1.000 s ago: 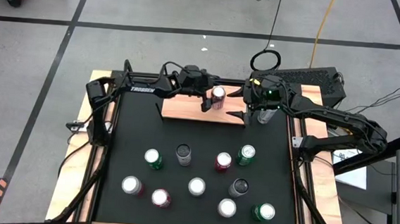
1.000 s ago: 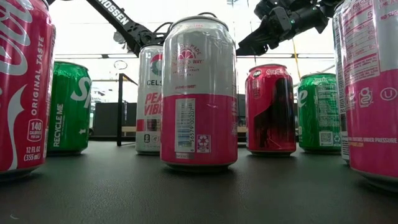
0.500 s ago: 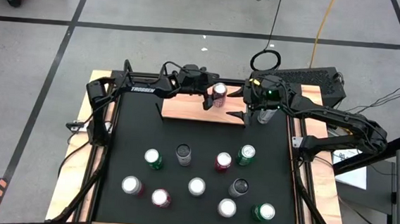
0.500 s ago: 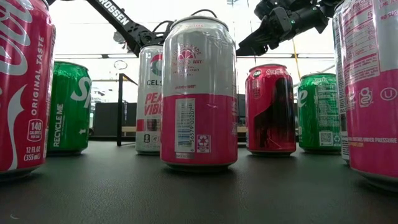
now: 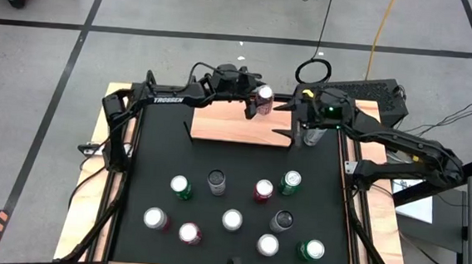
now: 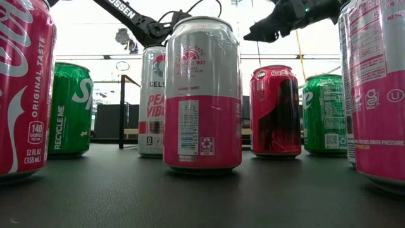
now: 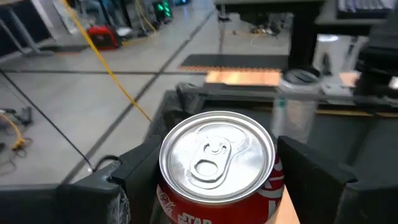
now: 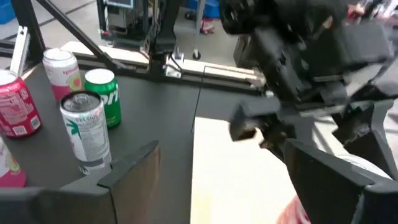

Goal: Place canned beverage on shelf
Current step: Put the top right white soda can on the shelf

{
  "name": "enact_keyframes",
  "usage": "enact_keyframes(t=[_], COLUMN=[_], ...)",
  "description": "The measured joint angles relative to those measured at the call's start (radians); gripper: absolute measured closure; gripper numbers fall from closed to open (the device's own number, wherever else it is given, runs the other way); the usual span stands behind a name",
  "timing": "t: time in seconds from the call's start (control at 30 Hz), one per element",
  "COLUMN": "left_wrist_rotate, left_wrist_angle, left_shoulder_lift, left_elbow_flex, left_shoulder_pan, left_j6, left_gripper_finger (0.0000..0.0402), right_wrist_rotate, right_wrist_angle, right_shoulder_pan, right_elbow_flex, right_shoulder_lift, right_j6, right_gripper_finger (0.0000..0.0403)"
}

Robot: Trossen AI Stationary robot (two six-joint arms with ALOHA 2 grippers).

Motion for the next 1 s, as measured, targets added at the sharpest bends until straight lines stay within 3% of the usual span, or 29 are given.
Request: enact_keyframes(t=[0.33,1.0], left_wrist_rotate=[0.038,0.037], left_wrist_angle=[-0.055,-0.034], left_shoulder_lift=[0.132,0.146], left_elbow_flex=[0.076,0.080], left_shoulder_pan=[0.030,0.045], left_j6=[-0.010,0.007], left_gripper_finger=[0.0125,0.0125], right_wrist_rotate=[-0.001,-0.001], right_wrist_angle=[-0.086,-0.107], right_shoulder_pan=[0.000,0.000], right_elbow_flex=[0.000,0.000], right_shoulder_lift=[-0.064,-0.064], right_j6=[-0.001,-0.007], right_gripper_finger=[0.0085,0.0085])
